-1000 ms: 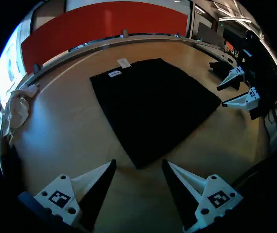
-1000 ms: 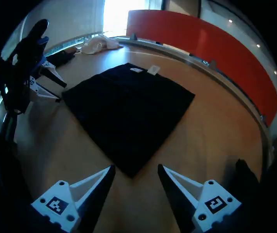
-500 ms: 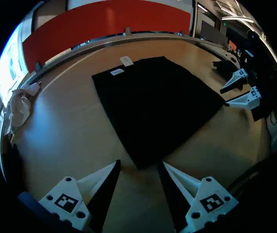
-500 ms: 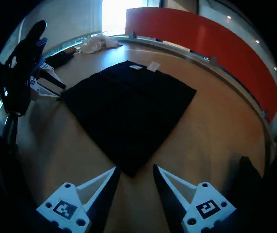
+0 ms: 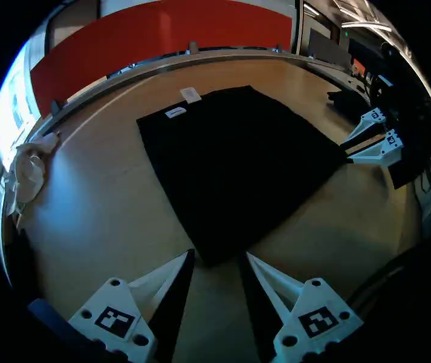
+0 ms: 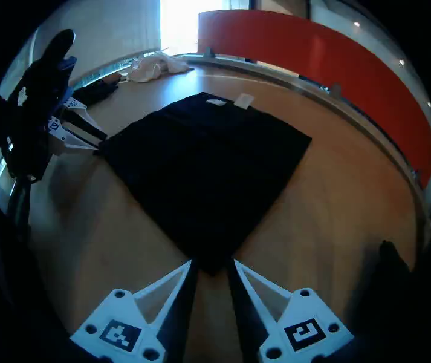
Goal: Fold towel
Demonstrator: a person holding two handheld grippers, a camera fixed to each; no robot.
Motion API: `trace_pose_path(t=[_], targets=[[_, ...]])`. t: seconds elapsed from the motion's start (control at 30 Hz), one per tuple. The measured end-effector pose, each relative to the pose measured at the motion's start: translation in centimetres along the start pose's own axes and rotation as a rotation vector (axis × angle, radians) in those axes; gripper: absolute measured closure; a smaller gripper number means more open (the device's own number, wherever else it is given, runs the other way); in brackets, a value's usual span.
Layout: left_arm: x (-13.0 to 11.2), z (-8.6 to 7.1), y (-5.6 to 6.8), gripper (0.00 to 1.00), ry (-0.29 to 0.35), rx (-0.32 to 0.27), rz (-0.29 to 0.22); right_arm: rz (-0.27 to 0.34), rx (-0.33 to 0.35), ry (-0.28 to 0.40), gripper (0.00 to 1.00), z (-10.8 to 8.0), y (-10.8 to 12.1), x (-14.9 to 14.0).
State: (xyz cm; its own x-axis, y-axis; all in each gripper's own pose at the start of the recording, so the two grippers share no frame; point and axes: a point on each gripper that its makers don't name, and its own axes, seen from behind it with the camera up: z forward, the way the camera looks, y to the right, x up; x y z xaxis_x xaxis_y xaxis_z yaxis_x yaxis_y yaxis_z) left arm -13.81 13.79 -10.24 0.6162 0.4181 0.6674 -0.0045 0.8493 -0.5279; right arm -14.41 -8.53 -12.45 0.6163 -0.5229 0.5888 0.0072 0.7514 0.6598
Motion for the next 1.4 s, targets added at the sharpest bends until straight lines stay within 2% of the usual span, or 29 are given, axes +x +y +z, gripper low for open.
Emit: trace_pose_path(t=[0.03, 0.23, 0.3, 0.5, 0.77, 1.0, 1.4], targets=[[0.0, 0.0, 0.0, 0.5, -0.002, 0.0, 0.001, 0.004, 0.002, 0.0, 0.68, 0.0, -0.1, 0.0], [0.1, 0.0, 0.0, 0.71, -0.015, 0.002, 0.0, 0.017, 0.001, 0.002, 0.78, 0.1, -0.2, 0.0], [0.1, 0.0, -0.1, 0.81, -0.018, 0.004, -0.002, 0.022, -0.002, 0.003, 0.81, 0.1, -0.1, 0.0], [0.1, -0.1, 0.3, 0.9, -0.014, 0.001, -0.002, 0.039, -0.015, 0.007, 0.85, 0.2, 0.1, 0.2], [0.8, -0.5, 0.7, 0.9, -0.001, 0.005, -0.035, 0.062, -0.025, 0.025, 0.88, -0.4, 0.5, 0.7], [1.5, -1.2, 0.5, 0.9, 0.007, 0.008, -0.041, 0.062, -0.019, 0.052, 0.88, -1.4, 0.4, 1.7], [3.2, -3.8, 0.7, 0.9, 0.005, 0.013, -0.055, 0.055, -0.019, 0.109, 0.88, -4.6, 0.4, 4.5]])
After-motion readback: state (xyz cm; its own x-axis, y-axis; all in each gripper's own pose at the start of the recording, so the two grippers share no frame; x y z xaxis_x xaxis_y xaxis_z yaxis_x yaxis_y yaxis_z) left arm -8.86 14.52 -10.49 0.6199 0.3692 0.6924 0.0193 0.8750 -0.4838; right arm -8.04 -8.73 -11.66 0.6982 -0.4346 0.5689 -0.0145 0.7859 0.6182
